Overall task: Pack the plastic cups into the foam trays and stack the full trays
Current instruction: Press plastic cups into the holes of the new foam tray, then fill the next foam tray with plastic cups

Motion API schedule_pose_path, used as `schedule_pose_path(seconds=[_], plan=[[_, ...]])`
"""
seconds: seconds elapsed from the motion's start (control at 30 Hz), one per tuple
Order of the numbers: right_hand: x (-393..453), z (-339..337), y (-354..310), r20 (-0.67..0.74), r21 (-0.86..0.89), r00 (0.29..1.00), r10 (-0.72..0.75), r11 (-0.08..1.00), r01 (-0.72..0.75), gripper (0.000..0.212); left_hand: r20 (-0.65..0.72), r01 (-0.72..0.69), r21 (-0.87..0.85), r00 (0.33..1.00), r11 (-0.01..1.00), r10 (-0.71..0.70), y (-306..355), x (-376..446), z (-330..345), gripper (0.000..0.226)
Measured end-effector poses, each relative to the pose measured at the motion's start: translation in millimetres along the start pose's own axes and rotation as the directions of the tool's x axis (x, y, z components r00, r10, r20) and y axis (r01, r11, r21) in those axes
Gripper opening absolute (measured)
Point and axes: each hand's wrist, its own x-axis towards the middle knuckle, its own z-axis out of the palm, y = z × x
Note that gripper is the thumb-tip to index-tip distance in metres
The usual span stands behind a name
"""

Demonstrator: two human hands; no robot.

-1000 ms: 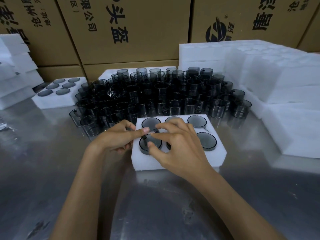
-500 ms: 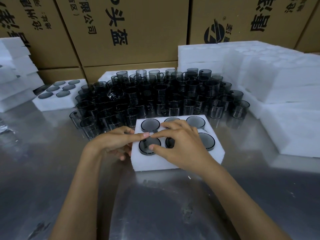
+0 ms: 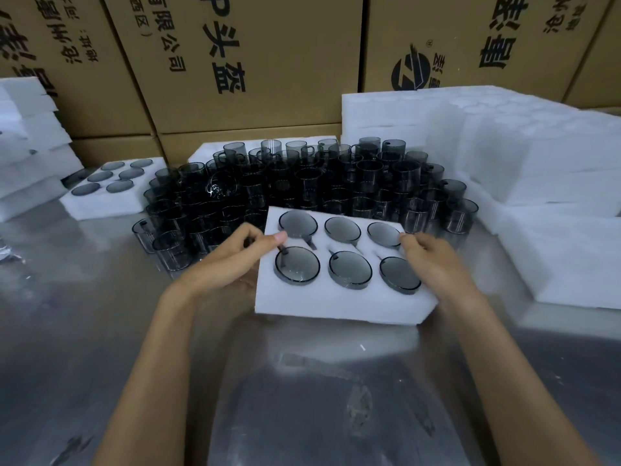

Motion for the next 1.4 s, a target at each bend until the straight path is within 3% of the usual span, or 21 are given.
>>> schedule_pose_path(seconds=[0.17, 0.23, 0.33, 0.4, 0.5, 0.67, 0.83, 0.97, 1.13, 1.4], plan=[[0, 0, -2, -0.089, 0.139, 0.995, -0.039, 0.989, 0.051, 0.037, -0.026, -0.047, -0.249, 0.999, 0.967, 0.042, 4, 0, 1, 0.072], [-1, -1, -4, -0.101, 0.309, 0.995, -0.012, 0.950, 0.043, 0.040, -0.066, -0.060, -0.345, 0.997, 0.937, 0.040, 4, 1, 2, 0.070], [0, -4, -8, 0.017, 0.672, 0.990, 0.142, 0.731, -0.117, 0.043, -0.137, -0.096, -0.530, 0.990, 0.843, 0.026, 1, 3, -2, 0.054], [4, 0, -5, 0.056, 0.739, 0.979, 0.198, 0.651, -0.174, 0.039, -0.119, -0.120, -0.624, 0.991, 0.772, 0.058, 1, 4, -1, 0.048], [5, 21, -1, 0.079, 0.683, 0.979, 0.185, 0.705, -0.189, 0.043, -0.151, -0.194, -0.741, 0.981, 0.643, 0.122, 3, 6, 6, 0.025], [4, 64, -3, -0.087, 0.453, 0.996, -0.022, 0.890, 0.059, 0.042, -0.359, -0.365, -0.833, 0.928, 0.416, 0.097, 14, 30, -10, 0.040], [12, 106, -23, 0.036, 0.177, 0.983, -0.180, 0.969, 0.171, 0.041, -0.507, -0.480, -0.809, 0.862, 0.339, 0.011, 33, 63, -61, 0.049], [22, 126, -30, -0.021, -0.191, 0.970, -0.243, 0.953, 0.234, 0.045, -0.567, -0.511, -0.786, 0.820, 0.348, -0.077, 35, 88, -103, 0.053], [36, 135, -31, -0.027, -0.331, 0.937, -0.348, 0.888, 0.320, 0.048, -0.666, -0.577, -0.725, 0.727, 0.375, -0.169, 29, 116, -157, 0.063], [52, 144, -37, -0.021, -0.440, 0.917, -0.398, 0.827, 0.349, 0.048, -0.752, -0.593, -0.658, 0.485, 0.464, -0.447, 4, 145, -227, 0.105]])
